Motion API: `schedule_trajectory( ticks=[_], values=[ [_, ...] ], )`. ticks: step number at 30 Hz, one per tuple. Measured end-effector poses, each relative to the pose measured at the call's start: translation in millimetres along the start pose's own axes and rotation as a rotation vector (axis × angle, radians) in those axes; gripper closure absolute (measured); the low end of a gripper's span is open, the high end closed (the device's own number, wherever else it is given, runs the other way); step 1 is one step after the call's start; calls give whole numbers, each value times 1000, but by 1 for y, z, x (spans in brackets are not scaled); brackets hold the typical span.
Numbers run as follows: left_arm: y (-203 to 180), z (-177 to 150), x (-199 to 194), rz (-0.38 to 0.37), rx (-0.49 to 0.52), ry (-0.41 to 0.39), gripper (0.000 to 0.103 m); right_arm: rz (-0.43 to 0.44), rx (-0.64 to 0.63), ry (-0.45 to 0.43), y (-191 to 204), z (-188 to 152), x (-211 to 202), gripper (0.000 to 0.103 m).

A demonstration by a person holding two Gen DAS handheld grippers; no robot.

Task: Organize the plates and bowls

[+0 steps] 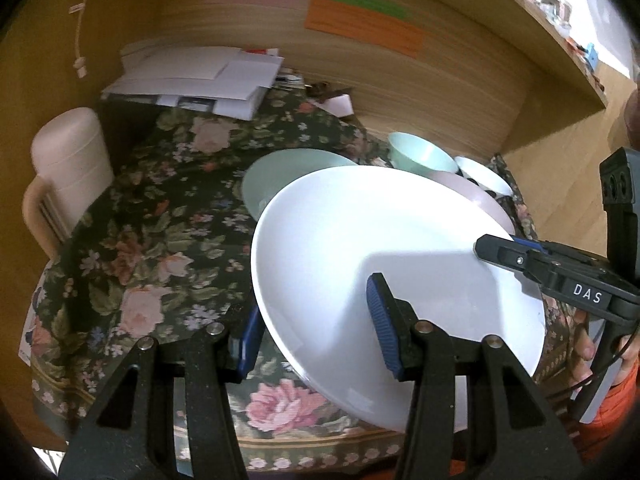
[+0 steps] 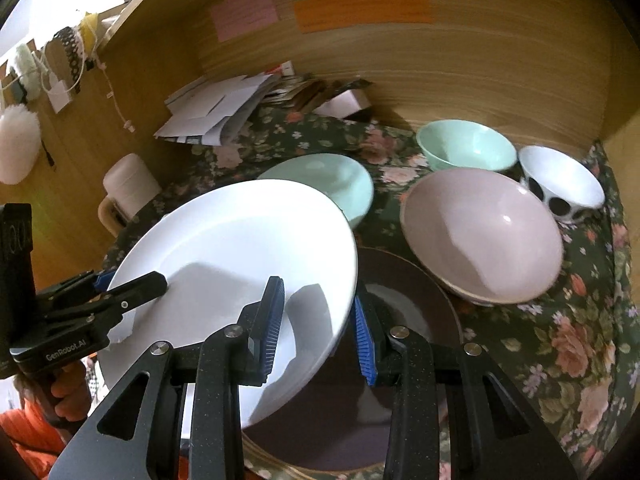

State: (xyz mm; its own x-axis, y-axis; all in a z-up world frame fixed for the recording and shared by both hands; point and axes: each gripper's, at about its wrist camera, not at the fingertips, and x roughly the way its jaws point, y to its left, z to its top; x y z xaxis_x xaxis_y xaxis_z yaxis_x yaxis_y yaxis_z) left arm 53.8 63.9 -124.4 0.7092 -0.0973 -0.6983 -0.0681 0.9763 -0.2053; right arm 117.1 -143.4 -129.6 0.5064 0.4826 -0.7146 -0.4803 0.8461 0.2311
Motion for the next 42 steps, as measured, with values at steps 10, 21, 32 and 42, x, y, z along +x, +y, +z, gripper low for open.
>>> schedule_trajectory(
  ticks=[10, 21, 32, 42],
  values=[
    [-27, -3, 13, -22, 29, 32, 54, -16, 34, 6, -23, -14, -8, 73],
    [-39, -14, 29, -11, 39, 87, 54, -2, 67, 48, -41, -32, -1, 73],
    [-45, -23, 49, -6, 50, 144, 54, -8, 109, 93, -53, -44, 11, 73],
    [-47, -25, 63, -11, 48, 177, 54, -8, 125, 109, -60, -47, 19, 73]
  ],
)
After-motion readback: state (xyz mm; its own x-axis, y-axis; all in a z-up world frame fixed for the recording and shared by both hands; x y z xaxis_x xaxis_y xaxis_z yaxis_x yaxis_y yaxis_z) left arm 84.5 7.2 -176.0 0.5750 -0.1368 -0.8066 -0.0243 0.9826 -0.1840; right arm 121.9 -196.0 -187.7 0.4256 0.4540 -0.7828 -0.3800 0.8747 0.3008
